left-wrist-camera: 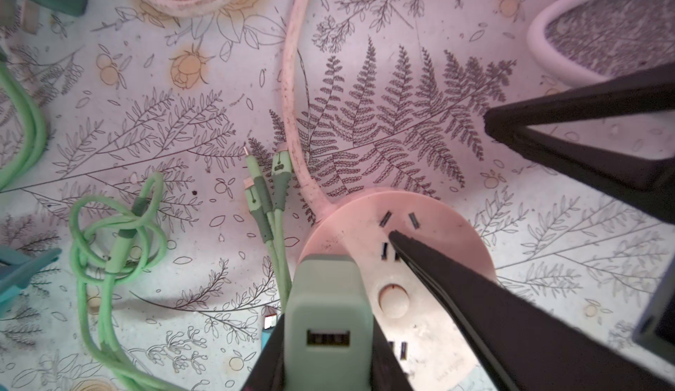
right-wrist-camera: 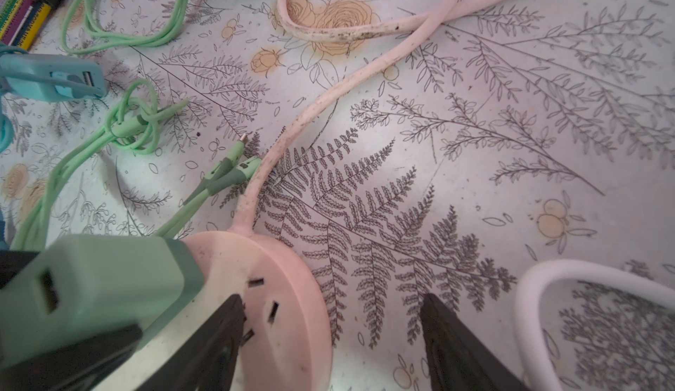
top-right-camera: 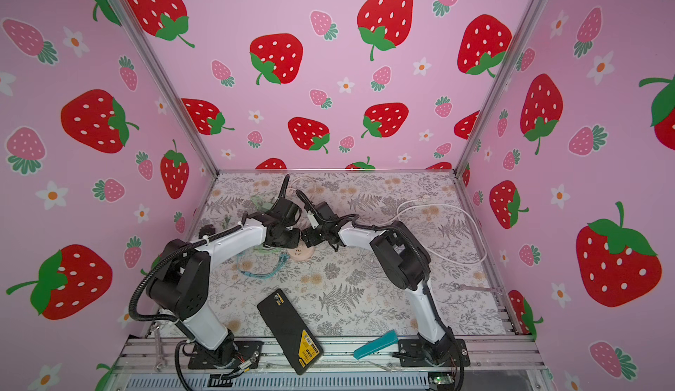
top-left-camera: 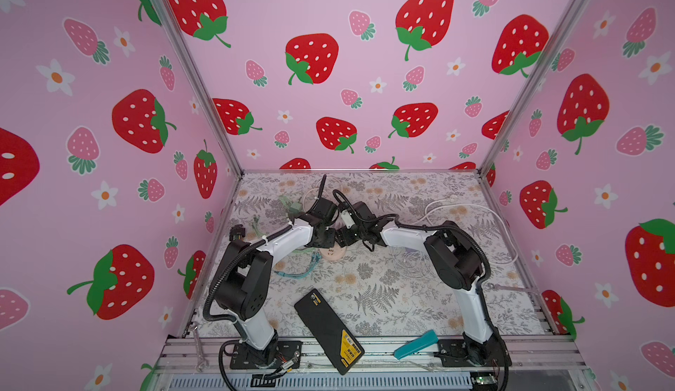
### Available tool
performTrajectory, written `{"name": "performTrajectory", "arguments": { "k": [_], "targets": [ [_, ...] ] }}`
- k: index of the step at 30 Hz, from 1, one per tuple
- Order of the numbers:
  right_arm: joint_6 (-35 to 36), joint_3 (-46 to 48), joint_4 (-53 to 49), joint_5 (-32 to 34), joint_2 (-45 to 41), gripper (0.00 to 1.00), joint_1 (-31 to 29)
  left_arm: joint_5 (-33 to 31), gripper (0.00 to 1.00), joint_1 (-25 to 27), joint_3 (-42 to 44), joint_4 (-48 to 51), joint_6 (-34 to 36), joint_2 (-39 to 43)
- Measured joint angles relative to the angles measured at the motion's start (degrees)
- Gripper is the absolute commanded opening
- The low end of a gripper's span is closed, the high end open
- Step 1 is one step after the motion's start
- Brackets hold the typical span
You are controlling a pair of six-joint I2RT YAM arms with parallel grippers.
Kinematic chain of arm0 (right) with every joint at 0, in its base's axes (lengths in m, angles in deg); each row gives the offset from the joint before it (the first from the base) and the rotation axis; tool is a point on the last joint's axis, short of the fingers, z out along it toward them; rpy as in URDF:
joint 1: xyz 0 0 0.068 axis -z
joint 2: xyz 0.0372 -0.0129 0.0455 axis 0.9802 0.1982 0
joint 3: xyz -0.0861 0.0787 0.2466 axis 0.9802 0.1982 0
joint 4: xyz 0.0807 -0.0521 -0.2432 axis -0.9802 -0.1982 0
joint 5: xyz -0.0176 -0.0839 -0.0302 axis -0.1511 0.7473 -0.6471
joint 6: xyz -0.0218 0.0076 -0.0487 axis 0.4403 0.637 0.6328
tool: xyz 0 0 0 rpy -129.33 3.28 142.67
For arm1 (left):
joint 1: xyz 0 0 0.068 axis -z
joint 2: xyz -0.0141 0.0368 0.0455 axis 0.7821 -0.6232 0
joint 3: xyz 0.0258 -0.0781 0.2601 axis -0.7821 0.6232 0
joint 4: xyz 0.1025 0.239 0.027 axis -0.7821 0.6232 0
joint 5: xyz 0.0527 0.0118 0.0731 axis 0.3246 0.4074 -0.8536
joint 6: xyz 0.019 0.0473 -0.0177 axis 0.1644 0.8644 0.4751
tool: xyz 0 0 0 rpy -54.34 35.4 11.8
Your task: Pull the plug off the socket
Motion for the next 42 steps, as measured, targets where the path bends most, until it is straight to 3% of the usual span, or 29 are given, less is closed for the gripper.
{"name": "performTrajectory", "arguments": {
  "k": [16, 32, 42],
  "targets": [
    [0.3, -2.9, -3.6, -0.7, 1.2, 0.78, 0.3, -3.4, 0.08, 1.2, -0.6, 0.2, 0.4, -0.4],
    [0.4, -5.0, -4.6, -0.2, 2.3, 0.78, 0.6, 7.5, 0.08, -5.0, 0.3, -1.7, -2.0, 0.2],
    [0.4, -5.0, -4.8, 0.1, 2.3, 0.78, 0.6, 6.6, 0.08, -4.5, 0.6, -1.9, -2.2, 0.3]
  ]
}}
